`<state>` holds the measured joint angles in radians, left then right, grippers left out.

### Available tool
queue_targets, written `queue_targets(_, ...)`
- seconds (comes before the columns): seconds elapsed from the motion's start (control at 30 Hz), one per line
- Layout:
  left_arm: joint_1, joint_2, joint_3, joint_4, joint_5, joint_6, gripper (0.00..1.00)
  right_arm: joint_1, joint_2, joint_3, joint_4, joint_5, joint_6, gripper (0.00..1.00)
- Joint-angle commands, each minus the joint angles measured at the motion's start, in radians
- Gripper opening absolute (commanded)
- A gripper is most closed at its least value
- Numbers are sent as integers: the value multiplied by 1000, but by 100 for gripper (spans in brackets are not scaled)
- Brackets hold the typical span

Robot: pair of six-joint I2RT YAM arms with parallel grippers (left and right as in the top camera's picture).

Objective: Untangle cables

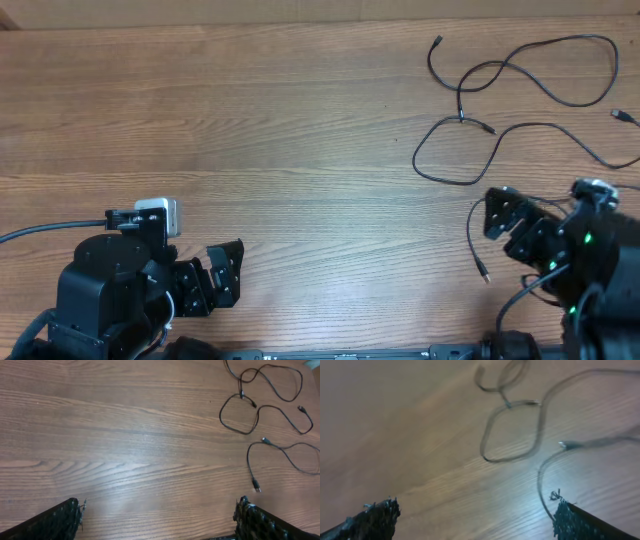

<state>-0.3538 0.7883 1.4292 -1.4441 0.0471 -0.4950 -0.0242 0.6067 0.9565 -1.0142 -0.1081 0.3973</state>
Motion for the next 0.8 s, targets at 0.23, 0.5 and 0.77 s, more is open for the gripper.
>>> queue_targets(0.23,-6,2,2,1,-14,8,100,74,-216,-339,406,-63,-145,100)
queue_targets(0.5,-6,2,2,1,-14,9,99,74,-362,-545,568,-61,-145,100)
queue_targets(0.77,-6,2,2,1,-14,8,99,74,-493,-724,739,-42,-145,100)
